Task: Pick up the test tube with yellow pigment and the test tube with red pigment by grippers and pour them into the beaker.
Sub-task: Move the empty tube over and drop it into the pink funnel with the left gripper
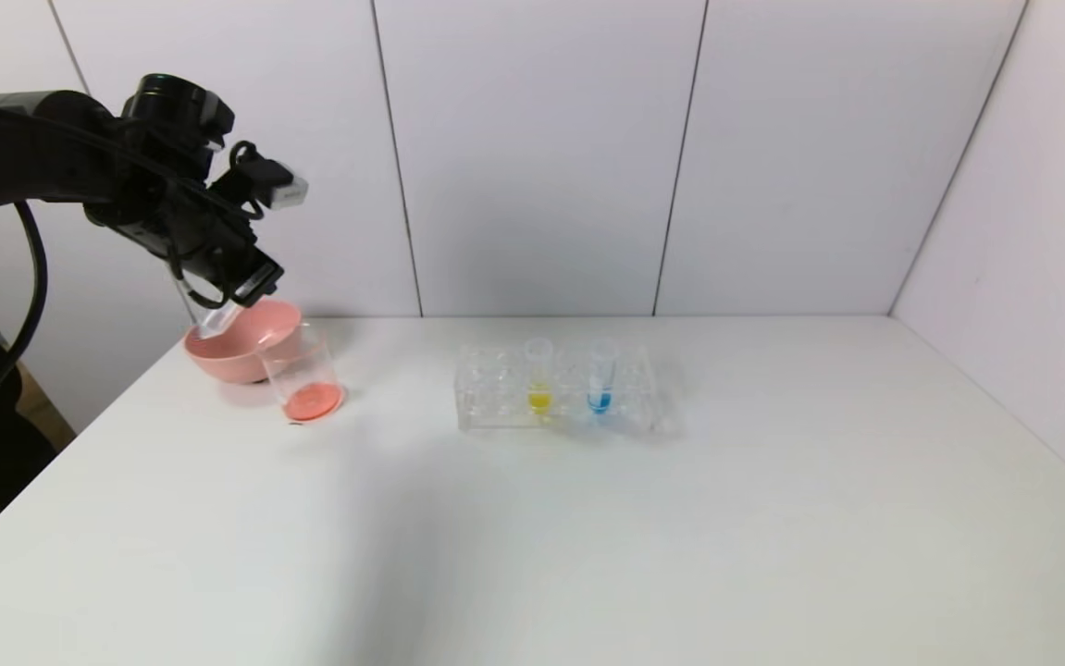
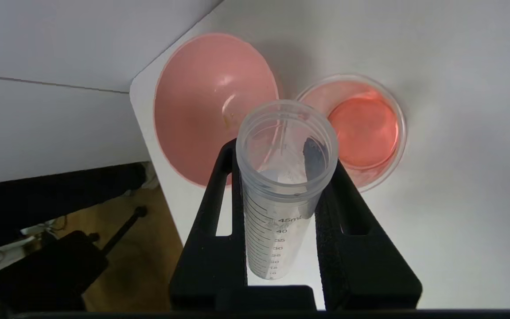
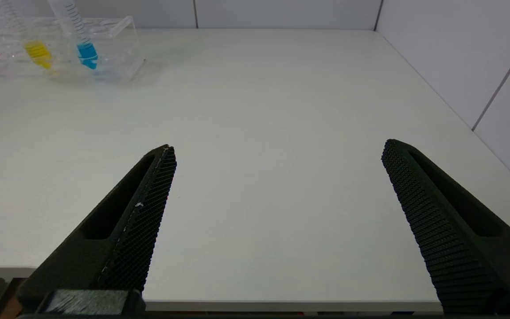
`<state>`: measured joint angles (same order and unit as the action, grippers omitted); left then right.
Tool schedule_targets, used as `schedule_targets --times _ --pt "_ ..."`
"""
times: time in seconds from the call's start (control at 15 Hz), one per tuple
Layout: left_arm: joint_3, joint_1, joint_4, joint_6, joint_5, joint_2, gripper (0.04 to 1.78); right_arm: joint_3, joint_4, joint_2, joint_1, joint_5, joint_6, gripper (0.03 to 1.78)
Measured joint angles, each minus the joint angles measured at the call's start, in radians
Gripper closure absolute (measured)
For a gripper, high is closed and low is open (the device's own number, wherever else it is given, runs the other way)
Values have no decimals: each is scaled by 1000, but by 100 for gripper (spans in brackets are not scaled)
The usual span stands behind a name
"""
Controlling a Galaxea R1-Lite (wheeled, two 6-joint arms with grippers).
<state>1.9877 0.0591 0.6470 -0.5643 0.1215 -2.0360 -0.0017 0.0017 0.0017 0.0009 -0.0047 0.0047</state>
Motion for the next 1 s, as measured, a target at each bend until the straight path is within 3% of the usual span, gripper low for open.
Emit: schedule_targets --times 0.6,0.87,1.0 --pt "-39 -62 -94 472 -4 -8 137 0 0 0 1 0 0 11" --pt "-163 -98 -237 626 -23 -5 137 0 0 0 0 0 0 11" --pt "-236 -124 -351 701 -78 -10 137 0 0 0 0 0 0 11"
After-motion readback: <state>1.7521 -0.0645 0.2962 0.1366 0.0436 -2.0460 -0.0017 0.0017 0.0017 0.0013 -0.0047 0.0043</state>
